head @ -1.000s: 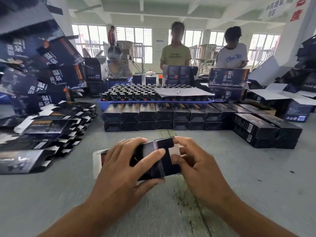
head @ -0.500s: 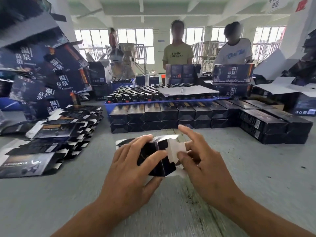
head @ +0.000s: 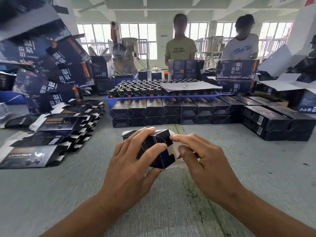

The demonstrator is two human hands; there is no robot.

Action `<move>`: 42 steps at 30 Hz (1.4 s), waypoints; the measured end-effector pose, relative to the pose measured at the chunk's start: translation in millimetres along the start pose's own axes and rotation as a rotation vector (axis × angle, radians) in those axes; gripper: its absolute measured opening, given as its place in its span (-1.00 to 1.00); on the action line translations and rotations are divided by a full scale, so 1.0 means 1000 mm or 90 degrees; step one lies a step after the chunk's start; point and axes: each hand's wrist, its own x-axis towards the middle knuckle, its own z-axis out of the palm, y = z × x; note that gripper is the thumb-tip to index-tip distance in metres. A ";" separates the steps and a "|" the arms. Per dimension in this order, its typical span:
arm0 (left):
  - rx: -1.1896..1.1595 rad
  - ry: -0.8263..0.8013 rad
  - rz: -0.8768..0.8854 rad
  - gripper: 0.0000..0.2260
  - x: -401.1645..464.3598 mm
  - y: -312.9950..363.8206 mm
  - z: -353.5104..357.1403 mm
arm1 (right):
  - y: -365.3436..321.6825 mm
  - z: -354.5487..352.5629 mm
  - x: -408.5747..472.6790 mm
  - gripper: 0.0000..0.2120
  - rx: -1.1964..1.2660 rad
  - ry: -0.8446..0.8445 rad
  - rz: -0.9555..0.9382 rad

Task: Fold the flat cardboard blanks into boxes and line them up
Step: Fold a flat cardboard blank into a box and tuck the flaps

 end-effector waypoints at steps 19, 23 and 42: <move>0.027 -0.045 -0.003 -0.48 0.001 0.000 -0.007 | -0.009 0.000 -0.002 -0.65 0.068 -0.004 0.058; 0.034 -0.041 0.000 -0.49 0.000 0.003 -0.007 | -0.009 0.002 -0.003 -0.63 0.061 0.025 0.059; -0.032 0.010 -0.042 -0.29 0.002 0.007 0.000 | -0.008 0.001 0.000 -0.87 0.179 0.007 0.142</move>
